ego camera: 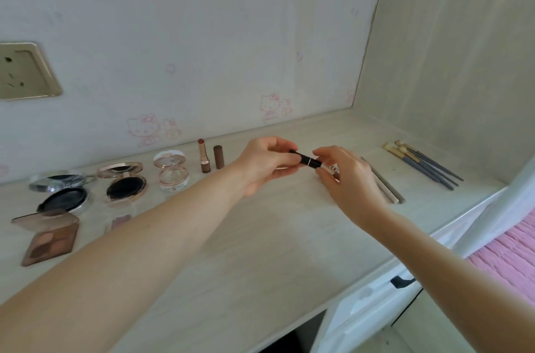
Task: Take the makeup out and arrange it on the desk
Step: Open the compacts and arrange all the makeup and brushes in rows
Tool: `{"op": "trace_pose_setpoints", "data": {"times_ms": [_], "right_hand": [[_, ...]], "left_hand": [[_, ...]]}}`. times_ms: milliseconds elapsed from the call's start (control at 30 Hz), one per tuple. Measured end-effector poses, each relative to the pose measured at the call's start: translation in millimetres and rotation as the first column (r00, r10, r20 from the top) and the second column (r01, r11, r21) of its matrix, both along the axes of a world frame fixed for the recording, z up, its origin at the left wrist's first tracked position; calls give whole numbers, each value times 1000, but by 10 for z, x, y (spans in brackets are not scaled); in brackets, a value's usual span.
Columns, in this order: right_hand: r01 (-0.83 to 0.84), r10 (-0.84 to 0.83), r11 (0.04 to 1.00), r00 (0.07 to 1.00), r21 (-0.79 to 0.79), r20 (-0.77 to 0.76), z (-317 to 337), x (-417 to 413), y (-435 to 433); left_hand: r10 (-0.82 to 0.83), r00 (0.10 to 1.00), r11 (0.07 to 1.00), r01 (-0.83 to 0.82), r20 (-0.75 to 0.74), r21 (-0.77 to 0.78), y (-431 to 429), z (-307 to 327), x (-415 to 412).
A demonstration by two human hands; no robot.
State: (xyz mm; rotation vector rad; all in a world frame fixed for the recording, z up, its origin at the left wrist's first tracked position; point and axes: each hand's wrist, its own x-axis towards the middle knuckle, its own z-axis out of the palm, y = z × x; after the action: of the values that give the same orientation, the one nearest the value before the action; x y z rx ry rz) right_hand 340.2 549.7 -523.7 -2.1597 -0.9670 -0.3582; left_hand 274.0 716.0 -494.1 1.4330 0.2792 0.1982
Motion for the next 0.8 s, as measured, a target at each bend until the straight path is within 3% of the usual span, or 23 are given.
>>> {"op": "trace_pose_setpoints", "data": {"times_ms": [167,333,467,633,800], "right_hand": [[-83,83,996,996,-22,13,20,-373,249],[-246,246,969,969,-32,22,-26,-729,554],[-348,348,938,937,-12,22,-103,-993,814],[-428,428,904,904,12,0,-190,-1259,1124],[-450,454,887,891,105,-19,-257,-1496,1415]], "left_hand": [[65,998,963,-59,-14,263,214,-44,-617],[25,996,830,28,-87,558,432,-131,-1219],[146,987,747,-62,-71,662,656,-252,-1614],[274,962,751,-223,14,622,861,-378,-1977],[403,910,801,-402,97,444,902,-432,-2155]]}}
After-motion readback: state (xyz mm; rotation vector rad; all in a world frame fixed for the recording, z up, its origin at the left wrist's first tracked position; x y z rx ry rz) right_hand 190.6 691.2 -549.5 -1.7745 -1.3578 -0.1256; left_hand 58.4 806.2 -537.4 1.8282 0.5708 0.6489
